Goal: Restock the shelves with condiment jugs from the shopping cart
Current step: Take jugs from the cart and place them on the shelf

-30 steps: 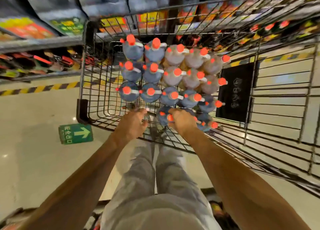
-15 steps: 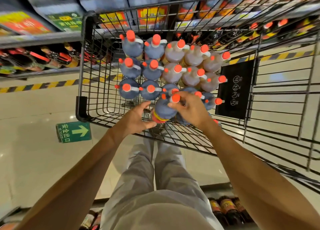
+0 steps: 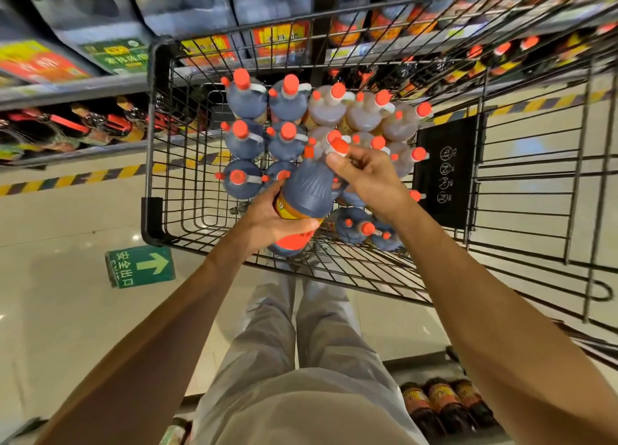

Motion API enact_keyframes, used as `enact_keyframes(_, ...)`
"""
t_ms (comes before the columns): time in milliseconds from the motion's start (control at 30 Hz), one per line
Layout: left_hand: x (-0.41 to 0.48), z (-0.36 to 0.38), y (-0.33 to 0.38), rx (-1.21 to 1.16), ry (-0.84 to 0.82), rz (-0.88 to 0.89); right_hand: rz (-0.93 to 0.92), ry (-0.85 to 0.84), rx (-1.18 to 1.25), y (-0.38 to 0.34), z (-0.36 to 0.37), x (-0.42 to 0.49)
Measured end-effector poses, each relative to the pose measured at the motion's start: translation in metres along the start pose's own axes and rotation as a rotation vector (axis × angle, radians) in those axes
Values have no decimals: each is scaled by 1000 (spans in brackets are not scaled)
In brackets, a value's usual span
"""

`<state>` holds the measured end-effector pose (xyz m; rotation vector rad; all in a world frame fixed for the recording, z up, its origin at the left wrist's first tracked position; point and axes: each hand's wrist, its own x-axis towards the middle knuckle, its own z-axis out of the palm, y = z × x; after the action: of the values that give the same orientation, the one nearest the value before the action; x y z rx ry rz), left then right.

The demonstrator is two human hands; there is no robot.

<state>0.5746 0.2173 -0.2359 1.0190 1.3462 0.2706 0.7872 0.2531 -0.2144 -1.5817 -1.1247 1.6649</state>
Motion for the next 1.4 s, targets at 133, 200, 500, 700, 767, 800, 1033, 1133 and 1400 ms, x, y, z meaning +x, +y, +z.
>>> enact_keyframes(133, 1, 0, 0, 27, -8, -5, 1, 12, -7, 9, 1, -10)
enact_keyframes(200, -1, -2, -3, 21, 5, -15, 59, -5, -47, 23, -7, -19)
enact_keyframes(500, -2, -17, -18, -47, 179, -133, 149, -161, -992, 109, -26, -32)
enact_keyframes(700, -3, -23, -21, -67, 172, -114, -42, -205, -1079, 122, -4, -16)
enact_keyframes(767, -4, -22, -21, -66, 165, -94, -60, -212, -1013, 130, -4, -11)
enact_keyframes(800, -4, -21, -22, -67, 165, -85, -71, -219, -954, 132, -4, -9)
enact_keyframes(1033, -4, -22, -27, -114, 182, -55, 7, -314, -678, 132, -2, -3)
enact_keyframes(1133, -5, -20, -30, -145, 172, -34, -5, -346, -664, 142, -12, -1)
enact_keyframes(1400, -3, -19, -33, -206, 180, -42, 7, -289, -644, 156, -15, -1)
